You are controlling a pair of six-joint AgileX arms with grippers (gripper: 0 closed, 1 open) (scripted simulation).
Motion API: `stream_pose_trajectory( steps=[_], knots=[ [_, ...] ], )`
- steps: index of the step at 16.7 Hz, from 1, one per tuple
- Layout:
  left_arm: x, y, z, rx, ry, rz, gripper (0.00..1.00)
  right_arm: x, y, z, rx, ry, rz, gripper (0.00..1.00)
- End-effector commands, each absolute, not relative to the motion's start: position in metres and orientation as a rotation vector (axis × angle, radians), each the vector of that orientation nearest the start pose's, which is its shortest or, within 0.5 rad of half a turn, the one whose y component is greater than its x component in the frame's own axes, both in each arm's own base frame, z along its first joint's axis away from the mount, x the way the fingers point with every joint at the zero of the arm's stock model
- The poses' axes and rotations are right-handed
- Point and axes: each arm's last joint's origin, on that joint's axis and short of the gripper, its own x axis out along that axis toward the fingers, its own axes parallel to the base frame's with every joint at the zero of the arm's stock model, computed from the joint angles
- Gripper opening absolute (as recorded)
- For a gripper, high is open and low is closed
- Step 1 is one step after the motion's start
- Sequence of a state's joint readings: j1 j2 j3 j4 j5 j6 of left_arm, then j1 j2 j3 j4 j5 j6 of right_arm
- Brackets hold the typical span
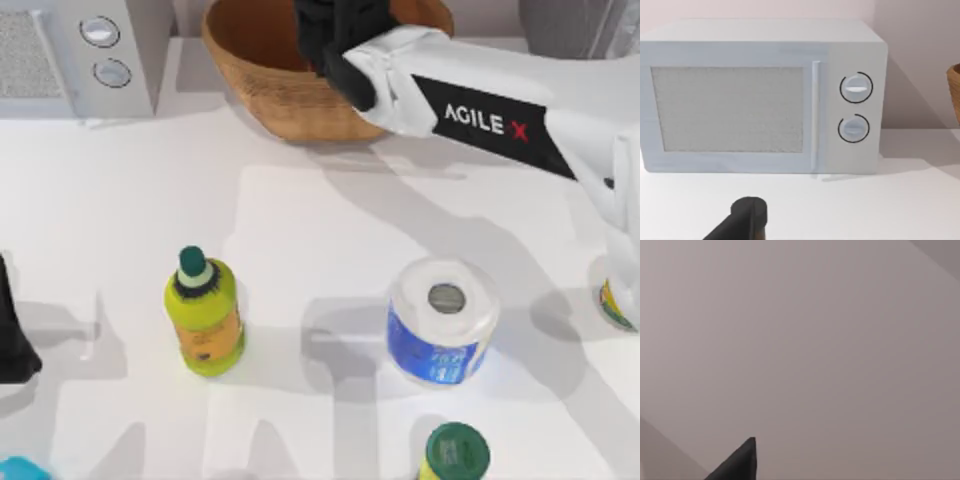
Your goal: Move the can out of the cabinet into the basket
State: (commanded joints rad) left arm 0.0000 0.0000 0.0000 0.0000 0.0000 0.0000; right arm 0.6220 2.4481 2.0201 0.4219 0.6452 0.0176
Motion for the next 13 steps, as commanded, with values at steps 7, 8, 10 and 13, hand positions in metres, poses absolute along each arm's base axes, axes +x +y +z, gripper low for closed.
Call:
stream_pose_trajectory(
  steps=[7,8,10,13],
  knots=[
    [0.106,-0.001,0.160,0.000,0.000,0.000,1.00,0.455,0.237,0.270,-0.029,0.042,-0.108,1.00],
    [0.106,-0.001,0.160,0.000,0.000,0.000,1.00,0.446,0.215,0.281,-0.037,0.053,-0.133,1.00],
    [0.106,-0.001,0.160,0.000,0.000,0.000,1.00,0.416,0.168,0.305,-0.048,0.072,-0.180,1.00],
    [0.106,-0.001,0.160,0.000,0.000,0.000,1.00,0.343,0.098,0.334,-0.047,0.074,-0.232,1.00]
  ],
)
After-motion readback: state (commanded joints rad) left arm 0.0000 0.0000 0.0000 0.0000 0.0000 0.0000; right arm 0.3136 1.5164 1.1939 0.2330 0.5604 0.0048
